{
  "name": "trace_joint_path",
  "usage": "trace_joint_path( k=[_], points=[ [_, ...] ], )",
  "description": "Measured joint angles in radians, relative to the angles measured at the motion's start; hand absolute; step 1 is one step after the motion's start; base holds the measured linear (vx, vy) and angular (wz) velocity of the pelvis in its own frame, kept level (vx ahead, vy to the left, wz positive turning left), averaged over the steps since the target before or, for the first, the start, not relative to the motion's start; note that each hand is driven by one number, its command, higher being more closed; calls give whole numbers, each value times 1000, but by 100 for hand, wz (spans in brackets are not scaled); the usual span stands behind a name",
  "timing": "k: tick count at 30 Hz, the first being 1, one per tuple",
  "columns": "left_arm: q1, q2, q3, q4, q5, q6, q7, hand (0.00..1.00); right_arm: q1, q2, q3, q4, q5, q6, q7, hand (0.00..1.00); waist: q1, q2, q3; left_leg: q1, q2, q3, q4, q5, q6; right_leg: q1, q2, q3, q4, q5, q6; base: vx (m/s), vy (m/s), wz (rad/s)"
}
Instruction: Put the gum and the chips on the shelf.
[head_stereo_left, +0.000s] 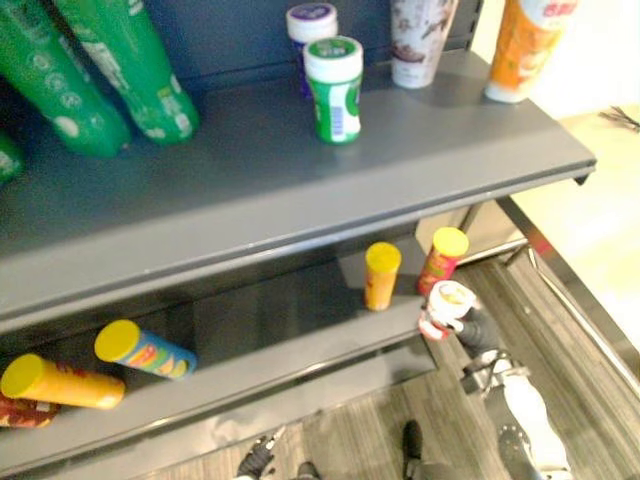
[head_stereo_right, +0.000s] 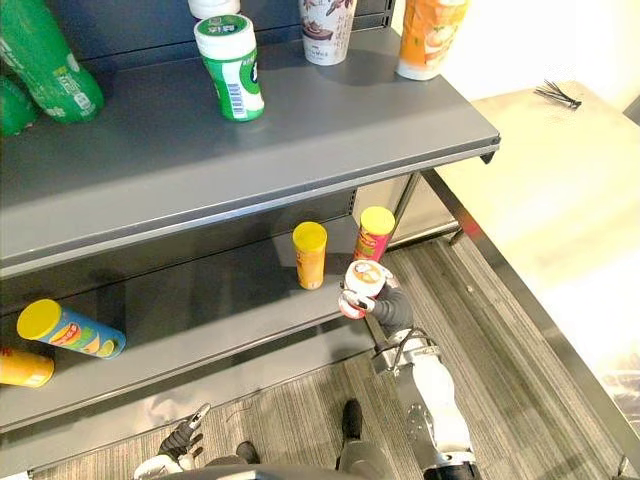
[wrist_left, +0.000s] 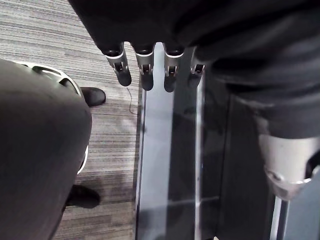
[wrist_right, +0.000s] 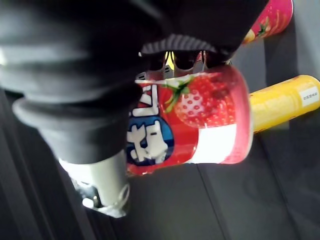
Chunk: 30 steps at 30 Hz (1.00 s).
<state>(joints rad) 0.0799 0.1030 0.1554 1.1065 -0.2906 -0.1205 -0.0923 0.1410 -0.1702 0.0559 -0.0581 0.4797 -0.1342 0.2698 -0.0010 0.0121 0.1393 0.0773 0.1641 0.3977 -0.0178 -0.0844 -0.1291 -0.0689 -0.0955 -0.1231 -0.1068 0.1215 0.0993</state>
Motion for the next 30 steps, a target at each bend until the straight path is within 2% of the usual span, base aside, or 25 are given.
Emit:
trace_joint_path(
  k=[1,2,12,14,16,18,21,25,30],
  points=[
    [0,0,0,0,0,0,0,0,1,11,-12,0,0,0,0,100,0,0,-2,1,0,0,-1,0,0,0,0,0,0,0,0,0,0,0],
    [-6,-1,-1,7,2,0,0,0,10,16,-12,0,0,0,0,100,-22,11,-11,11,-11,0,-14,0,0,2,-4,-3,-1,0,0,0,0,0],
    [1,0,10,8,29,1,-1,0,11,15,-15,0,0,1,0,100,-14,8,-11,42,-7,-7,-13,0,0,40,3,-16,-1,0,0,-2,-4,2],
    [5,0,24,7,31,1,-1,0,18,15,-32,0,0,1,0,100,-14,-4,-20,49,-4,-31,-10,0,0,59,5,-38,-1,-1,1,-35,-31,21],
    [8,2,48,7,34,3,0,0,22,15,-48,5,-1,2,0,100,3,-22,-30,48,-3,-32,-3,-1,0,62,5,-39,-1,-1,0,-47,-22,8],
    [22,8,48,6,43,9,-1,0,25,15,-65,24,-12,2,-2,100,4,-39,-40,51,-2,-42,5,-1,0,73,2,-45,-1,-1,0,-51,-17,11],
    [40,21,49,-5,77,14,-1,0,42,18,-114,48,-56,4,-21,100,2,-56,-54,49,-5,-48,13,-1,1,76,-11,-45,-1,-2,1,-63,-1,4],
    [43,21,48,-5,78,15,-1,0,44,24,-227,74,-119,4,-55,100,-2,-55,-56,47,-14,-43,9,-2,2,70,-19,-38,-1,-5,6,-75,0,-4],
    [56,22,47,-4,118,15,-2,0,26,8,-394,74,-169,0,-125,100,-25,-49,-84,31,-17,-42,0,-1,2,53,-21,-37,-1,-4,8,-14,-1,0]
  ],
)
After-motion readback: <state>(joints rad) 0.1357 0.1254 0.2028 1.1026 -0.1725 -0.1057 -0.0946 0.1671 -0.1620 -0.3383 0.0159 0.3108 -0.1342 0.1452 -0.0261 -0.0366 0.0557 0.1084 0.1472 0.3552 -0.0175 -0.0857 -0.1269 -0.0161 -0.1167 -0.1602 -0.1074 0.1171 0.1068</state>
